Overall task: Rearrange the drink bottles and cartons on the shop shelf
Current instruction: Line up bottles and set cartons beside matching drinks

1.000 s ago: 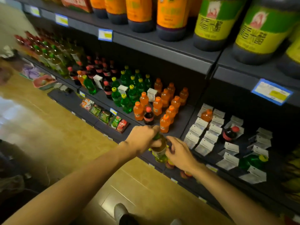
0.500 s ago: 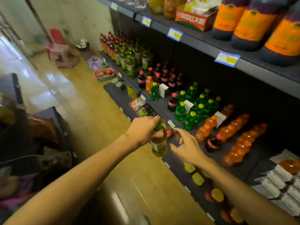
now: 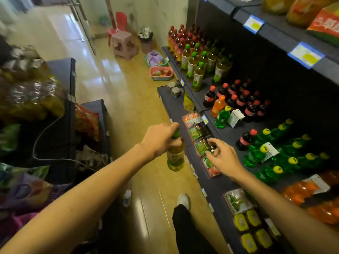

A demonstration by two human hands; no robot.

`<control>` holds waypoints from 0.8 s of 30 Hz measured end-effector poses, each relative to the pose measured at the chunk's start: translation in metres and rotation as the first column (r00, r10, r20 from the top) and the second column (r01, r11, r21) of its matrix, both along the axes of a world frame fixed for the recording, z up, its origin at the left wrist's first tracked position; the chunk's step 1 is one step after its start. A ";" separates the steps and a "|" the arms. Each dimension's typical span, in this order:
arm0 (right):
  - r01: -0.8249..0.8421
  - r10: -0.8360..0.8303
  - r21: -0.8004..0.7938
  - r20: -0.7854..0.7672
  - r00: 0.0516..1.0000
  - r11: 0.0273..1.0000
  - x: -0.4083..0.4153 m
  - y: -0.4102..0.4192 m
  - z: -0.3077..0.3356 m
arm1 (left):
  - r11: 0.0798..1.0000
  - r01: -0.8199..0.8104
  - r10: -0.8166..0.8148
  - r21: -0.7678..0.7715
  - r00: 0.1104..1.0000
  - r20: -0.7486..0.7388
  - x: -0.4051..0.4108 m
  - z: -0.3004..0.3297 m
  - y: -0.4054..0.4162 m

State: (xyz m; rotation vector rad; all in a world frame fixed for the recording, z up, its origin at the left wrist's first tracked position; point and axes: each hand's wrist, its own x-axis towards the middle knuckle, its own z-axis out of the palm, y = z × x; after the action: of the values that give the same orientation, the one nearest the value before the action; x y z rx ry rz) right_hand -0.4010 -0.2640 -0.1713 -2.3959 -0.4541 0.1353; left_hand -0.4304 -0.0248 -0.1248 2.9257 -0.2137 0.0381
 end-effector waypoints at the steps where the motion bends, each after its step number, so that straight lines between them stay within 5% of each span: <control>1: -0.016 0.016 0.004 0.005 1.000 1.000 0.019 0.007 -0.001 | 1.000 0.000 0.000 0.000 1.000 -0.004 0.013 -0.002 0.007; 18: -0.215 0.218 0.056 -0.071 0.973 0.975 0.255 0.161 0.000 | 0.988 -0.126 0.128 -0.084 0.992 0.014 0.216 0.002 0.135; 24: -0.073 0.077 0.062 -0.072 0.994 0.995 0.314 0.223 -0.011 | 1.000 0.003 -0.004 -0.017 0.997 -0.074 0.305 -0.011 0.193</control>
State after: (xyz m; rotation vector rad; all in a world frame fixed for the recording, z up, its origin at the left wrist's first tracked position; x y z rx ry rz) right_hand -0.0867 -0.0410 -0.1820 -2.3079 -0.5065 0.2410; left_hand -0.1250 0.1681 -0.1354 2.9036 -0.2059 -0.0682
